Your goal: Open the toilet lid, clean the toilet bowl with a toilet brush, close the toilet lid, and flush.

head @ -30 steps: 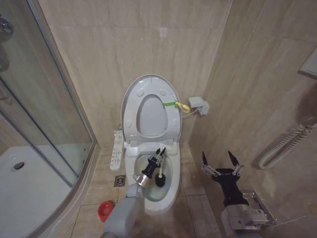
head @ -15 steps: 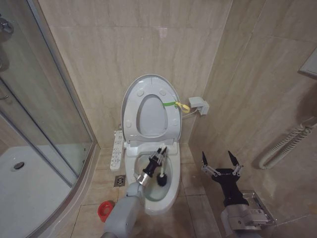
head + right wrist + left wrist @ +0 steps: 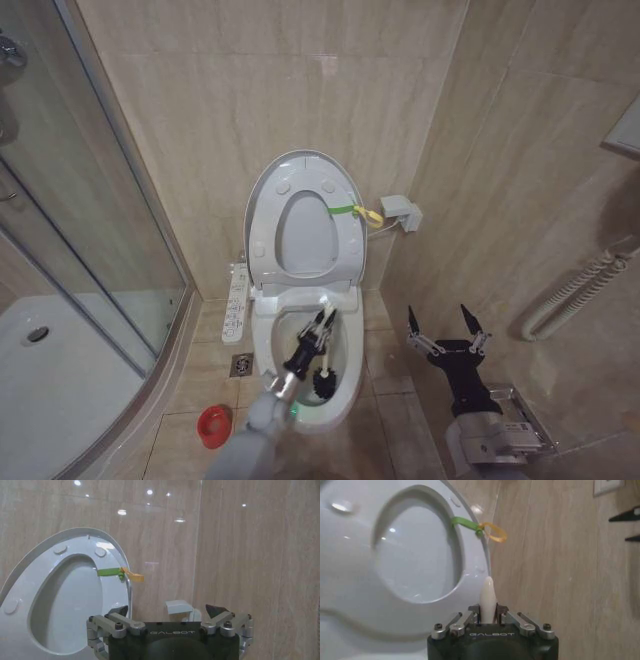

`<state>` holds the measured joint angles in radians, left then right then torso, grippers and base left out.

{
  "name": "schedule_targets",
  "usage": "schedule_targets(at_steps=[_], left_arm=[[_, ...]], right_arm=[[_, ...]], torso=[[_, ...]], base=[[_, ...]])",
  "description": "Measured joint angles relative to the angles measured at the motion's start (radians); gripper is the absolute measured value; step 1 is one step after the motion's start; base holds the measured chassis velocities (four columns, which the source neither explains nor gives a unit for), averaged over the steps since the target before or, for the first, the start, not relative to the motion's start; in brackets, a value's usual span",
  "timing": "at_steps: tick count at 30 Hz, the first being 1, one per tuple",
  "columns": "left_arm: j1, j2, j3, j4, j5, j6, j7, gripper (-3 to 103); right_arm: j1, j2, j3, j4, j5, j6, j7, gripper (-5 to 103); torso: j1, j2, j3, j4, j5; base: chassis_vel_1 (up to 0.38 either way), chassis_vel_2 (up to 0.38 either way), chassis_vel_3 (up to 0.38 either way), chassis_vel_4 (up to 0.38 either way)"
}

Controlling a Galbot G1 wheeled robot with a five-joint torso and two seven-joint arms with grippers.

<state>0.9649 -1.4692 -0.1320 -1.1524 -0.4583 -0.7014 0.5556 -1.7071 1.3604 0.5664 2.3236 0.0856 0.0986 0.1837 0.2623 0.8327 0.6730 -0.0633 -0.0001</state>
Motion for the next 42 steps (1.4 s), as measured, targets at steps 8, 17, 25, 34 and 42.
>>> schedule_targets(at_steps=[8, 17, 25, 34, 42], left_arm=[[0.074, 0.081, -0.051, -0.109, 0.006, 0.011, -0.024, 21], [0.144, 0.129, -0.12, -0.194, 0.006, 0.017, -0.046, 21], [0.197, 0.166, -0.158, -0.222, -0.008, 0.018, -0.051, 21], [0.207, 0.174, -0.167, -0.246, -0.038, 0.033, -0.066, 21], [0.202, 0.171, -0.163, -0.221, -0.048, 0.037, -0.071, 21]], right_arm=[[0.0, 0.0, 0.0, 0.0, 0.0, 0.0, 0.0, 100], [0.0, 0.0, 0.0, 0.0, 0.0, 0.0, 0.0, 100], [0.0, 0.0, 0.0, 0.0, 0.0, 0.0, 0.0, 100], [0.0, 0.0, 0.0, 0.0, 0.0, 0.0, 0.0, 100], [0.0, 0.0, 0.0, 0.0, 0.0, 0.0, 0.0, 100]], torso=[[0.0, 0.0, 0.0, -0.0003, -0.0002], [0.0, 0.0, 0.0, -0.0004, -0.0001], [0.0, 0.0, 0.0, -0.0001, -0.0001], [0.0, 0.0, 0.0, -0.0004, 0.0], [0.0, 0.0, 0.0, -0.0004, 0.0]], base=[[0.0, 0.0, 0.0, 0.0], [0.0, 0.0, 0.0, 0.0], [0.0, 0.0, 0.0, 0.0], [0.0, 0.0, 0.0, 0.0], [0.0, 0.0, 0.0, 0.0]])
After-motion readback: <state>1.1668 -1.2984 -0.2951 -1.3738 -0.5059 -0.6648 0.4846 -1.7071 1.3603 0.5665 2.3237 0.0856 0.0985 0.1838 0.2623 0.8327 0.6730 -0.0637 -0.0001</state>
